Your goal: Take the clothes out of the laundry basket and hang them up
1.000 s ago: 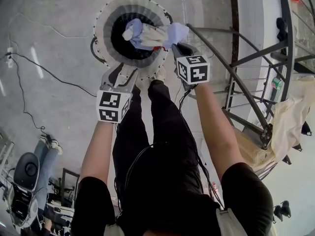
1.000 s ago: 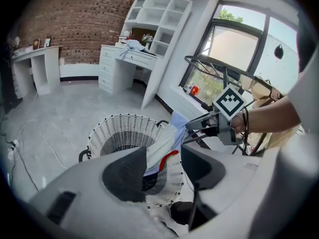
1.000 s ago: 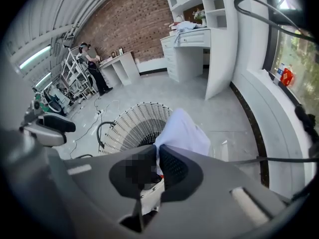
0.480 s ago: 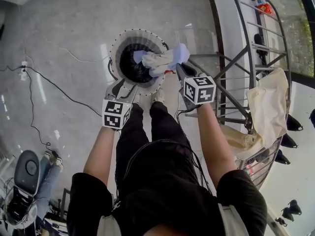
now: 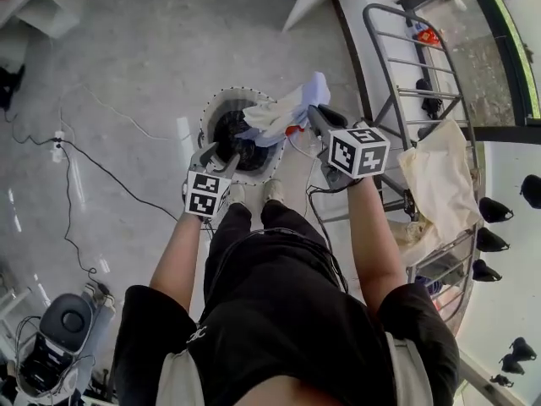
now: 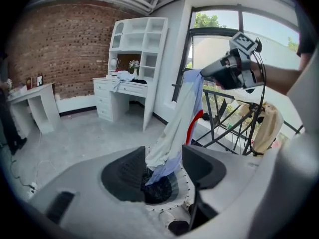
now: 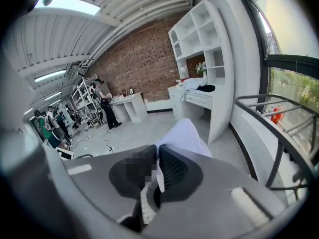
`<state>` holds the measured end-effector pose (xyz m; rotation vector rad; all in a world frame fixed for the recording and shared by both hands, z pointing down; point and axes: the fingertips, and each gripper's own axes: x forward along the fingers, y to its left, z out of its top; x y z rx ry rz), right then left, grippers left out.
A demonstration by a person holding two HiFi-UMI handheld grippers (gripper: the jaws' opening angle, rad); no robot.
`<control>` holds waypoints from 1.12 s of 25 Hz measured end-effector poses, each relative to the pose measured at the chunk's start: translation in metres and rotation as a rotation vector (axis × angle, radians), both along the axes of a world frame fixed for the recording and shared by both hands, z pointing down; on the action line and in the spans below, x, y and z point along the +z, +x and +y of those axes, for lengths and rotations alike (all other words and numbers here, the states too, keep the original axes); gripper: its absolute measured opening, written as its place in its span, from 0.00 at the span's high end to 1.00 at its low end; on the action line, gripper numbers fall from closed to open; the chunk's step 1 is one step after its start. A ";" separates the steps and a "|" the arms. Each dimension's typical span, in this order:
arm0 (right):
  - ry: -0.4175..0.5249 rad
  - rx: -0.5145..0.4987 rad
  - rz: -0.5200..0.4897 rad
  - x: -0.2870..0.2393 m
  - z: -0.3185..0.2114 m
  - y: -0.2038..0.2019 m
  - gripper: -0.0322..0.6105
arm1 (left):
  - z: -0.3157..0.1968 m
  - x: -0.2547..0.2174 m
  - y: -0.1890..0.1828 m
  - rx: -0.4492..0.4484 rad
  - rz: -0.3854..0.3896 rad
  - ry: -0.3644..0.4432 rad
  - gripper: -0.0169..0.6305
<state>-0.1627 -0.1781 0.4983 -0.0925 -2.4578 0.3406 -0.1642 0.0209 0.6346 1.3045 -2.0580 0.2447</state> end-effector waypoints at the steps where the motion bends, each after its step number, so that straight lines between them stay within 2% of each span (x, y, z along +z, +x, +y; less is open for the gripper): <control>1: 0.002 -0.001 -0.014 -0.015 0.000 -0.004 0.90 | -0.002 -0.001 -0.003 0.014 -0.008 -0.003 0.61; 7: 0.047 -0.057 -0.107 -0.101 0.012 -0.023 0.90 | -0.012 0.000 -0.016 0.056 0.006 0.026 0.60; 14: 0.081 -0.067 -0.194 -0.181 0.021 -0.022 0.90 | -0.045 0.026 0.007 0.169 0.122 0.072 0.58; 18: 0.099 -0.048 -0.204 -0.204 0.025 -0.020 0.90 | -0.070 0.041 0.021 0.242 0.186 0.099 0.52; 22: 0.119 -0.040 -0.213 -0.214 0.031 -0.020 0.90 | -0.094 0.057 0.030 0.307 0.180 0.080 0.51; 23: 0.121 -0.037 -0.216 -0.216 0.031 -0.020 0.90 | -0.098 0.060 0.030 0.305 0.175 0.076 0.57; 27: 0.129 -0.015 -0.218 -0.219 0.030 -0.017 0.90 | -0.098 0.059 0.022 0.259 0.187 0.089 0.93; 28: 0.133 -0.007 -0.217 -0.219 0.029 -0.017 0.90 | -0.094 0.058 0.019 0.257 0.197 0.092 0.95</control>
